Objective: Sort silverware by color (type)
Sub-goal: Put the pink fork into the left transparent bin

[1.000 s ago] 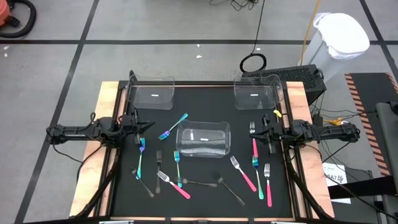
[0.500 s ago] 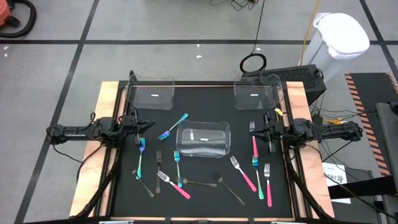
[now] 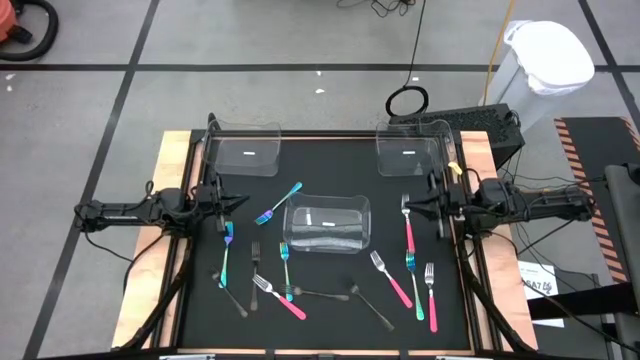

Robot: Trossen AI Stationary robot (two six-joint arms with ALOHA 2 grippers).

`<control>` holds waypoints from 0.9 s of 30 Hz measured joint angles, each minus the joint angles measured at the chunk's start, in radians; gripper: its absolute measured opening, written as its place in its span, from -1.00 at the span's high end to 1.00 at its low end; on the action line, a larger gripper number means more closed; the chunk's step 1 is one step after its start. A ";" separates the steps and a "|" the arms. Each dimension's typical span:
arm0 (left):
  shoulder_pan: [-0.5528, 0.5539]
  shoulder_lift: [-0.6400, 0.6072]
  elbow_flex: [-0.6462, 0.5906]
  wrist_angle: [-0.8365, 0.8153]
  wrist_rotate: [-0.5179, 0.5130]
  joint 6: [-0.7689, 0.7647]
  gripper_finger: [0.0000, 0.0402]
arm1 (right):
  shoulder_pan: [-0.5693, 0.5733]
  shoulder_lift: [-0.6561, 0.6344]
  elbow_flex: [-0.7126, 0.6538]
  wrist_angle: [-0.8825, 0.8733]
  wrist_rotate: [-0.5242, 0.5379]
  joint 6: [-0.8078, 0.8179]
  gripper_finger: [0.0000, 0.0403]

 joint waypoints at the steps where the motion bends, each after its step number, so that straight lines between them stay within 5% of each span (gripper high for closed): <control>1: 0.000 0.000 0.000 0.000 0.000 0.000 1.00 | 0.000 0.023 0.024 -0.008 0.000 -0.008 0.92; 17: 0.000 0.000 0.000 -0.004 0.000 0.000 1.00 | 0.000 0.363 0.514 -0.343 -0.001 -0.019 0.92; 27: 0.000 0.001 0.000 -0.005 0.000 0.000 1.00 | 0.000 0.463 0.688 -0.492 0.005 -0.001 0.92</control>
